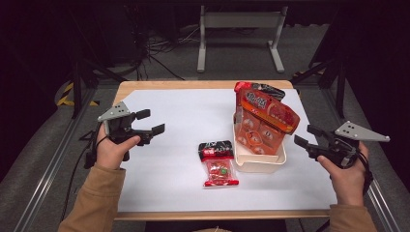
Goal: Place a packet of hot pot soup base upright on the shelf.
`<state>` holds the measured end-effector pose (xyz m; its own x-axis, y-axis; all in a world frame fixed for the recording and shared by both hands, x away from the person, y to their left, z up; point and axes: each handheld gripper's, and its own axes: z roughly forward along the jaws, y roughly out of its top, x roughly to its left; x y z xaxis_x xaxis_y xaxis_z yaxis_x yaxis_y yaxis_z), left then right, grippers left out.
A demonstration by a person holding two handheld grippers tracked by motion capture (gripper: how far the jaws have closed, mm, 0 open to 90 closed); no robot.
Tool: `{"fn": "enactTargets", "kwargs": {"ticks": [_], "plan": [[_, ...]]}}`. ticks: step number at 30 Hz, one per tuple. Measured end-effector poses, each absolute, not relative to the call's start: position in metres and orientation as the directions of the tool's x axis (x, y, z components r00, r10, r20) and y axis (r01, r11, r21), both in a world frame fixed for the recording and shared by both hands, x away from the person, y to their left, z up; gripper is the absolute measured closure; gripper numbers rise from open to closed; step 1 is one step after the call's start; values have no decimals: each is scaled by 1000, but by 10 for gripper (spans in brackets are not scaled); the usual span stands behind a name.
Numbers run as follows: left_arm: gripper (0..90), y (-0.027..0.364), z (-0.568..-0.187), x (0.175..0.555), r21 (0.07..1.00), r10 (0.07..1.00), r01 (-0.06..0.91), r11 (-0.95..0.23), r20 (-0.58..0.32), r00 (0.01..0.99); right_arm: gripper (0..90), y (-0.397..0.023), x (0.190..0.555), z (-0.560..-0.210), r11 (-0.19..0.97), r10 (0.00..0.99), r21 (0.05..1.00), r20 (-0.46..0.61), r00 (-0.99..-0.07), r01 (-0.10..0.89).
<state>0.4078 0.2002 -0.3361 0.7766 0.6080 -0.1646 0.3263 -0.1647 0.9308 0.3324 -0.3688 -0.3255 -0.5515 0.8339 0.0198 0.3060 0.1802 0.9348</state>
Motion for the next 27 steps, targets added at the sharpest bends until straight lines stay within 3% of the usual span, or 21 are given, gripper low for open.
{"fn": "enactTargets", "kwargs": {"ticks": [10, 27], "plan": [[146, 192, -343, 409, 927, 591, 323, -190, -154, 792, 365, -386, 335, -340, 177, 875, 927, 6, -484, 332], [160, 167, -353, 411, 917, 541, 319, -240, -146, 828, 367, -390, 347, -363, 157, 887, 915, 34, -460, 371]]}}
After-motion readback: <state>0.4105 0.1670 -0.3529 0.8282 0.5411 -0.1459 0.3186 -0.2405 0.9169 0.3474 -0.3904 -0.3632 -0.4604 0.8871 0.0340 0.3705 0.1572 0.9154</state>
